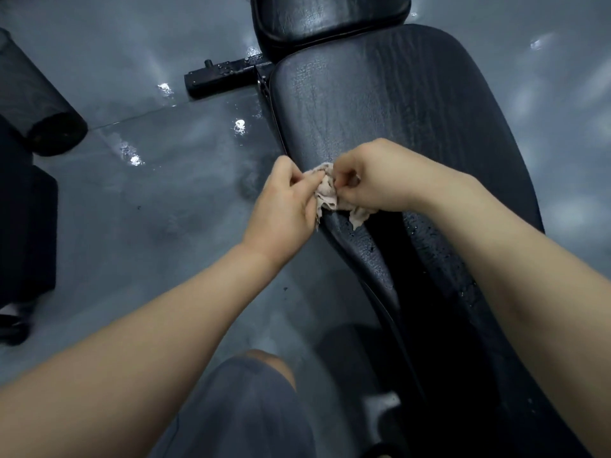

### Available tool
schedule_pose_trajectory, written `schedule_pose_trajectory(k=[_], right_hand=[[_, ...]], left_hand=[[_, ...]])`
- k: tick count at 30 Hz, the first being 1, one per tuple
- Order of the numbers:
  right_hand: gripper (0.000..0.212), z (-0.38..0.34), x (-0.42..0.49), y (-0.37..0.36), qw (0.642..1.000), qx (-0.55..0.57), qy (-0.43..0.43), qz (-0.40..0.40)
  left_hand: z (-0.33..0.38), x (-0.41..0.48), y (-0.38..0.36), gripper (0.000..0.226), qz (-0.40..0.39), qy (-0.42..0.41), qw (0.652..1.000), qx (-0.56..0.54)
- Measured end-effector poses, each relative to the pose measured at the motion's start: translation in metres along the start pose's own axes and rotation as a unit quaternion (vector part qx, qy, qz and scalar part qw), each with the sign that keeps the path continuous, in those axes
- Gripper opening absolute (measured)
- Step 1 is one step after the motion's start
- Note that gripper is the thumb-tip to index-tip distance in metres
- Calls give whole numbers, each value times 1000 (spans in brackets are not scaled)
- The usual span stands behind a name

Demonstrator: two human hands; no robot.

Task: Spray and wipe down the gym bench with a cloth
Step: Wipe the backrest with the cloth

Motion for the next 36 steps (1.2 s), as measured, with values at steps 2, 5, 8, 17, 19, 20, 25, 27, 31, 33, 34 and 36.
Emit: schedule_pose_trajectory(k=[2,5,8,17,19,20,25,27,31,33,34,36], right_hand=[[4,0,-4,-6,997,1,-28,-65],[7,3,-5,-11,992,4,-66,-110],[8,1,5,3,999,-26,-46,7],[23,-1,-4,7,991,18,39,129],[19,-3,-12,2,991,34,43,125],[25,-4,-15,-1,991,40,41,122],[33,-15,-6,-11,992,-3,23,121],[22,-8,-2,-1,989,-20,10,146],[34,27,-4,13,976,-17,-79,204],[36,25,-7,5,977,-5,-64,204],[39,21,-8,0,978,2,-48,205],[37,14,-9,-9,977,9,-23,210]], left_hand=[[8,-11,-10,35,-10,-5,1000,2],[20,-18,-12,37,-44,-25,999,-1],[11,3,-4,36,-59,-15,998,25],[-5,18,21,14,-28,90,994,-52],[-6,0,18,10,-38,106,986,-120],[-12,-6,17,11,-43,135,971,-191],[-21,-4,30,20,-60,191,933,-300],[-21,5,35,16,-61,178,950,-249],[-26,18,37,25,-53,128,986,-96],[-27,17,26,34,-84,113,989,-50],[-27,15,20,38,-91,112,989,-42],[-28,9,13,45,-85,114,989,-47]])
Point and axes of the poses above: each hand's wrist, its own x-axis towards the middle knuckle, its own y-axis out of the back of the hand, z = x × y, the point moved 7 cm from there along x, towards the middle knuckle, and after that the axes turned 15 degrees about -z, right-handed, at the moved point
